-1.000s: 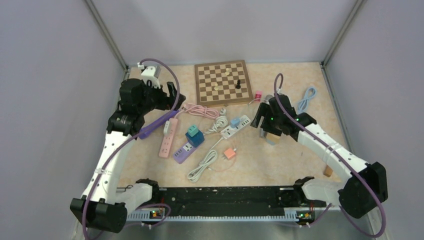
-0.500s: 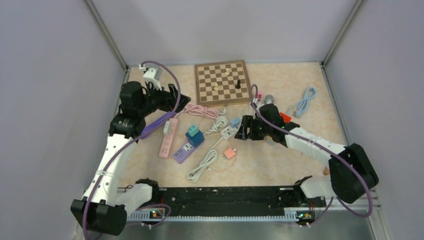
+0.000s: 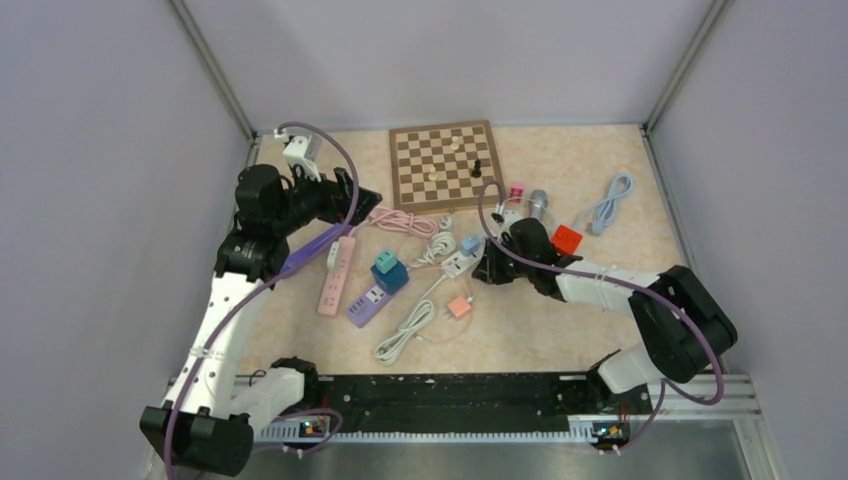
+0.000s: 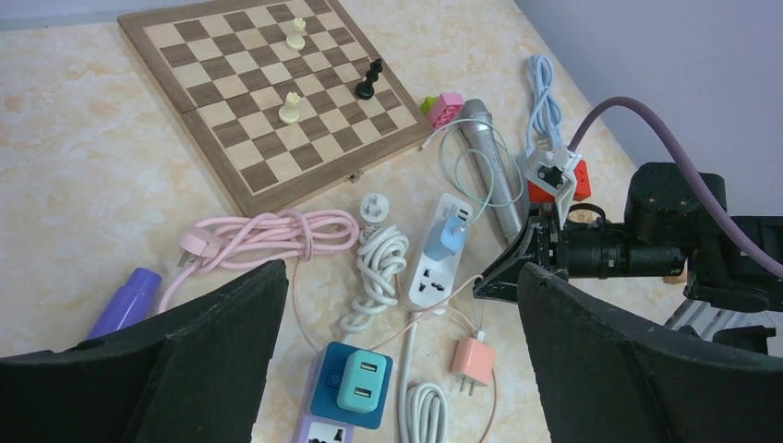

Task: Insert the plug

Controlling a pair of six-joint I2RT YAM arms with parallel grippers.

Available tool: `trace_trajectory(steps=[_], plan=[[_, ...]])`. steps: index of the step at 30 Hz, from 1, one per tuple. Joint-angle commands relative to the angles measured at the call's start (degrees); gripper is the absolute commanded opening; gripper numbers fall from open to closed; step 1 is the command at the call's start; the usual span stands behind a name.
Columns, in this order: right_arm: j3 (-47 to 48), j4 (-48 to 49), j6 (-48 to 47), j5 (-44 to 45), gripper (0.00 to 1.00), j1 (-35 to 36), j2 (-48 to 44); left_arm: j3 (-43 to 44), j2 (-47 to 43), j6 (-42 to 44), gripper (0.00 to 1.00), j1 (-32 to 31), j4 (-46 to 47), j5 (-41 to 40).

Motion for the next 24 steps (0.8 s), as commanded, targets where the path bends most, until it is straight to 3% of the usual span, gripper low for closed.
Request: trace_trajectory(steps=[1,3,9,17,24], plan=[[2.2,4.4,-0.9,-1.2,0.11,0.7,-3.7,-0.5,-2.3,-1.2,0.99,0.1,4.3,0.9],[3.8,2.4,-1.1,-1.8,0.00,0.7,-5.5,-0.9,-2.5,-1.9,0.99,0.1,4.8,0.9],[8.5,-4.2,-2.4,-2.6,0.00,0.7,-13.7,-3.4,-3.3,-5.7,0.99,0.0,8.8,3.3],[18.8,-16.0,-7.2,-8.4,0.00,0.7,-19.8,-8.3,-4.2,-8.9,0.92,-1.6,20.5,13.4],[27.6,-22.4,-10.1,-11.8,0.00,0.7,-20.2,-6.8,0.4,-5.3,0.88,-12.5,26.4,13.8]])
